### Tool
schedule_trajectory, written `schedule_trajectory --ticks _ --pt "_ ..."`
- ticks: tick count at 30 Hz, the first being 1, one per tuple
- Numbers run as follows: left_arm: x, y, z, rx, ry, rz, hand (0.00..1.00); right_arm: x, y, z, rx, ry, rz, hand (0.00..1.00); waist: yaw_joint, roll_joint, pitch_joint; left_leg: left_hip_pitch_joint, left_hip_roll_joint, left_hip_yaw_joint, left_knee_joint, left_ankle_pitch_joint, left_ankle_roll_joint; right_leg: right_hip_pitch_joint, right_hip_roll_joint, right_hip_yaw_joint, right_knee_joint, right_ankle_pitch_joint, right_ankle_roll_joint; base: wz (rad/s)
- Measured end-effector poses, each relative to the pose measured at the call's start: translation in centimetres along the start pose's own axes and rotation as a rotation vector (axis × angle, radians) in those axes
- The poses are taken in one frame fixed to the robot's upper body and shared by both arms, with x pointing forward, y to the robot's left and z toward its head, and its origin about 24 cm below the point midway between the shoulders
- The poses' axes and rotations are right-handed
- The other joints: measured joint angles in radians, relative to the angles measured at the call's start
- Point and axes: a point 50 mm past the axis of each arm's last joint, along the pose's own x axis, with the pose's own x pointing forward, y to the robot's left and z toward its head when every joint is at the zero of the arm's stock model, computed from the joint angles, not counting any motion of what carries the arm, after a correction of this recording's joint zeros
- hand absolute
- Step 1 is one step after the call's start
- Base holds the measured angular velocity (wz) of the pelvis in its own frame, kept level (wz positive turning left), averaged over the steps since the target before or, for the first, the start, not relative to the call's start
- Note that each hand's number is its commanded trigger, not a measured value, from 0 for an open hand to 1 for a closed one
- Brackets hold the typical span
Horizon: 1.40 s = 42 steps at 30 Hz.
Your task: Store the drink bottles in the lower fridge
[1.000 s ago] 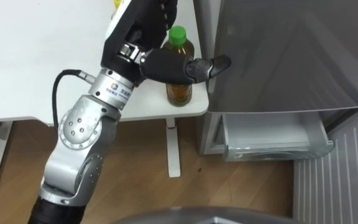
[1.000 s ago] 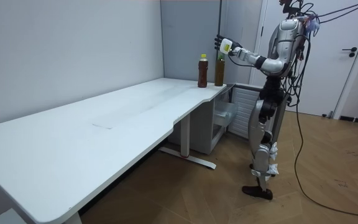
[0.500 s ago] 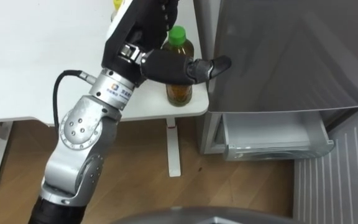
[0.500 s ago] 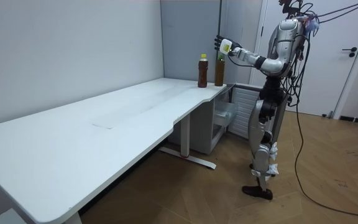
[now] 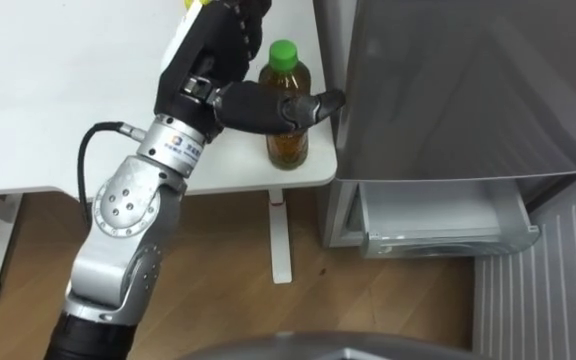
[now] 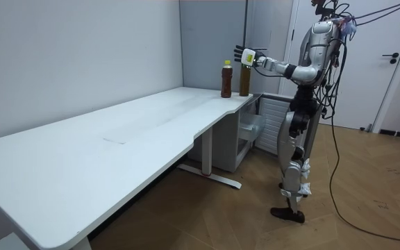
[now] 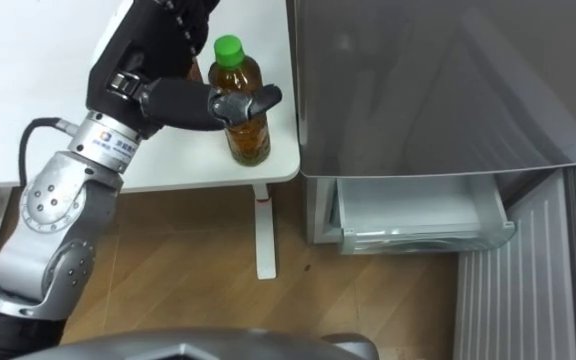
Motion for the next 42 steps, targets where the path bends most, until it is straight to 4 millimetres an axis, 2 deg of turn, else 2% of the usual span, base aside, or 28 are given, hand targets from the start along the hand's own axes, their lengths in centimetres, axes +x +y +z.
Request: schedule_trajectory --ticks 21,30,42 --pt "0.0 0.0 -0.3 -0.003 0.012 0.003 0.0 0.0 -0.3 0.3 0.003 -0.007 -0.031 0.0 -0.004 -0.001 0.0006 0.001 0.0 0.0 -0.001 0.0 0.0 0.0 0.0 0.001 0.0 0.0 0.0 0.0" --pt "-0.6 0.4 -3.2 -0.026 0.141 0.023 0.0 0.0 -0.3 0.3 0.005 -0.006 -0.031 0.0 -0.007 -0.004 0.002 0.001 0.0 0.0 -0.001 0.0 0.0 0.0 0.0 0.0 0.001 0.0 0.0 0.0" --pt "-0.9 0.4 -3.4 -0.03 0.152 0.021 0.0 0.0 -0.2 0.2 0.007 -0.001 -0.022 0.0 -0.007 -0.01 -0.0004 0.001 0.0 0.0 0.0 0.0 0.0 0.0 0.0 0.0 0.001 0.0 0.0 0.0"
